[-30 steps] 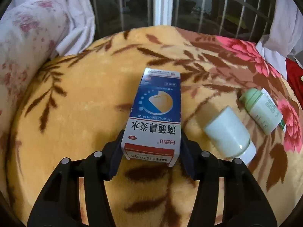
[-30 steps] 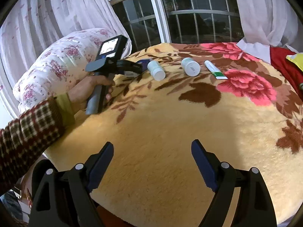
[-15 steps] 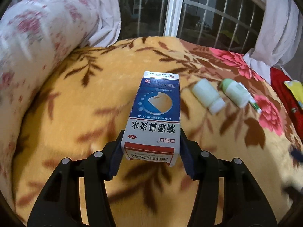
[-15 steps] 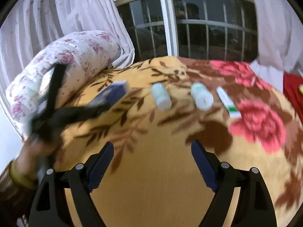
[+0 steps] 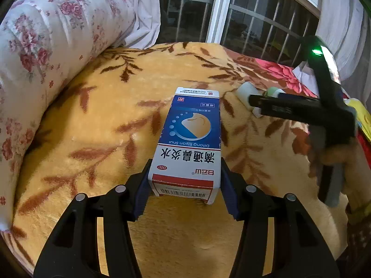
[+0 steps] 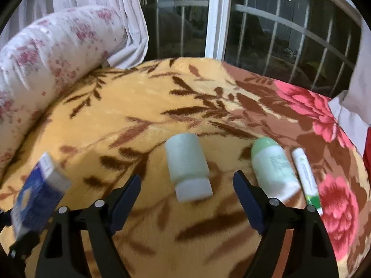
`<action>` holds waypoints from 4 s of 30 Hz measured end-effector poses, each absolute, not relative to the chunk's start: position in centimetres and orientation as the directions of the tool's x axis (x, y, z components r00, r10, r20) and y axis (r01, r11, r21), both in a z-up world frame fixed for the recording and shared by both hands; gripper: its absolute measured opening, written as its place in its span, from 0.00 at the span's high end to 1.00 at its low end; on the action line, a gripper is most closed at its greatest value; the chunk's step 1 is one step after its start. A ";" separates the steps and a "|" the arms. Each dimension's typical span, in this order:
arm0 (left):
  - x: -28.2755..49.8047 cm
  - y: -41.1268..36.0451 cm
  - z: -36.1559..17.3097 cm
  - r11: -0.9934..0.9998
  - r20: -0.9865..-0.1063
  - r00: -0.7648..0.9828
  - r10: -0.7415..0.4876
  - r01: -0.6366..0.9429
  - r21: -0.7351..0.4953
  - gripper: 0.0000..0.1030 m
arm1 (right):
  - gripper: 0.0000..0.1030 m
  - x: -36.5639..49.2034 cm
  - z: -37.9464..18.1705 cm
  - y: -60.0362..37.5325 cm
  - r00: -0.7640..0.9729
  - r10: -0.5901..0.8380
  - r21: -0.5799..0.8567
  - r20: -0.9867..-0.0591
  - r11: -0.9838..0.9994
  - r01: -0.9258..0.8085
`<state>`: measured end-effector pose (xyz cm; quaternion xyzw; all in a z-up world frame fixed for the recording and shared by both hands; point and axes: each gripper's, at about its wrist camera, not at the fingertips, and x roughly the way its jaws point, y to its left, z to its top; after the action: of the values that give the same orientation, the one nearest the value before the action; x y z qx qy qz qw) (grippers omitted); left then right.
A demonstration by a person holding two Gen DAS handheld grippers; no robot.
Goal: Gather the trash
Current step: 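Grasp the white pill bottle with right while left holds the medicine box, then lower the box and pill bottle over the orange bin and release both, then grasp the green-capped roll-on bottle with the left gripper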
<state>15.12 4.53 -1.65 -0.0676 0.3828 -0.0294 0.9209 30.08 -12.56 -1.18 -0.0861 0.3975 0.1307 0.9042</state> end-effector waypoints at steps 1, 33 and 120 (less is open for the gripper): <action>15.1 4.6 -1.7 0.989 -0.700 0.705 -0.109 0.003 -0.151 0.49 | 0.22 30.6 -1.4 -12.2 0.646 0.158 -0.063 -0.747 0.950 -0.305; 10.9 2.9 -0.7 0.995 -0.690 0.719 -0.089 0.033 -0.095 0.49 | 0.59 24.0 1.2 -13.3 0.644 0.161 -0.055 -0.748 0.952 -0.302; 3.6 -8.4 5.8 0.961 -0.649 0.737 -0.188 0.274 0.034 0.24 | 0.15 -3.7 2.5 -25.4 0.773 0.224 0.087 -0.594 0.973 -0.215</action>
<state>3.64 -8.36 5.76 0.0636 0.3408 -0.1242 0.9297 -3.67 -25.38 2.54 0.0070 0.3163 0.1163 0.9415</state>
